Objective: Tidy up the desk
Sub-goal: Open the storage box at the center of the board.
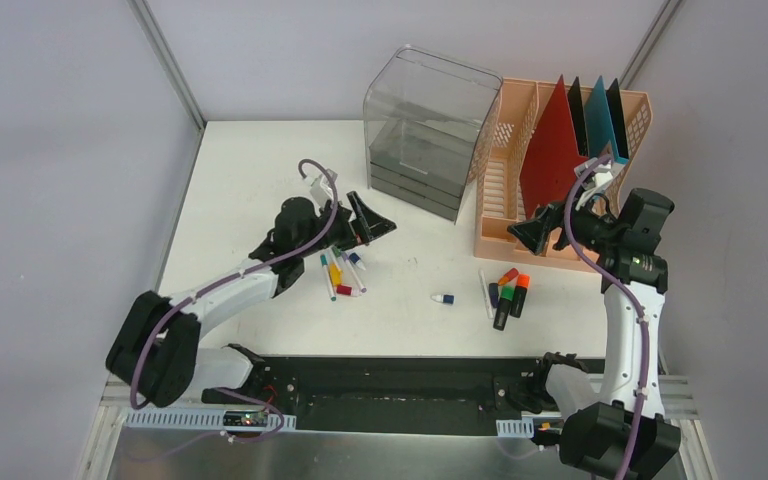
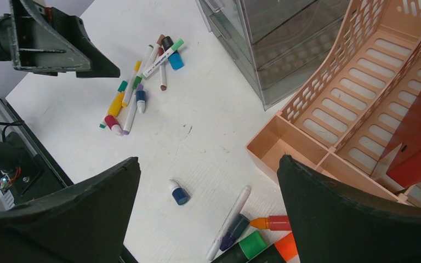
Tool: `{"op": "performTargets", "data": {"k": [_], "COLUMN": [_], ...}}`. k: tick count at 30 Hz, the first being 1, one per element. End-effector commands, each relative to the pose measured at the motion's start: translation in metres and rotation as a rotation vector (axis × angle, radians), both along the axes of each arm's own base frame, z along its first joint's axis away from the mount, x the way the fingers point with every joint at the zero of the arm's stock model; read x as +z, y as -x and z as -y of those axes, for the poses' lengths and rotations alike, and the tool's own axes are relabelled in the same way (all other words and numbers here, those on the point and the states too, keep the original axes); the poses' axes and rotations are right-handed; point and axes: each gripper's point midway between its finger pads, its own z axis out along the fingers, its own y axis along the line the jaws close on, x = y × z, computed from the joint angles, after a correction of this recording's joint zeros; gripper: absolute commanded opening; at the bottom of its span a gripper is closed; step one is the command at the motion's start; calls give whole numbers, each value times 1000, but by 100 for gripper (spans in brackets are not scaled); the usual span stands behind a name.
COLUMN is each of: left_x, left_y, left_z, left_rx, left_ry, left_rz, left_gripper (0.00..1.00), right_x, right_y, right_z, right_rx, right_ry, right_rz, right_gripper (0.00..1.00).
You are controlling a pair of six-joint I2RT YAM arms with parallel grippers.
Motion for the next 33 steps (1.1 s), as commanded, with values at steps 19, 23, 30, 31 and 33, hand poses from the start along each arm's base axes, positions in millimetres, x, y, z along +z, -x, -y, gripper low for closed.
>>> {"op": "performTargets", "data": {"k": [19,23,30,31,33], "left_x": [27,26,18,16,13], "left_y": [-125,-140,-156,-158,-162], "left_z": [59,68,69,68,66], "left_rx": [99,102,149,159,189], "left_ry": [334,365,364,360,352], "left_rz": [75,54,22,14,-5], "left_gripper": [58,51,39,37,36], "right_x": [2,3,0,0,0], "right_y": [-3,-2,-2,-2,-2], "right_z": [-8,-8,-11,-11,-11], "right_rx": [50,52,64,63,66], "right_ry": [77,82,90,91,91], "right_rz": [53,59,55,56,57], "right_gripper": [99,99,99,99,99]}}
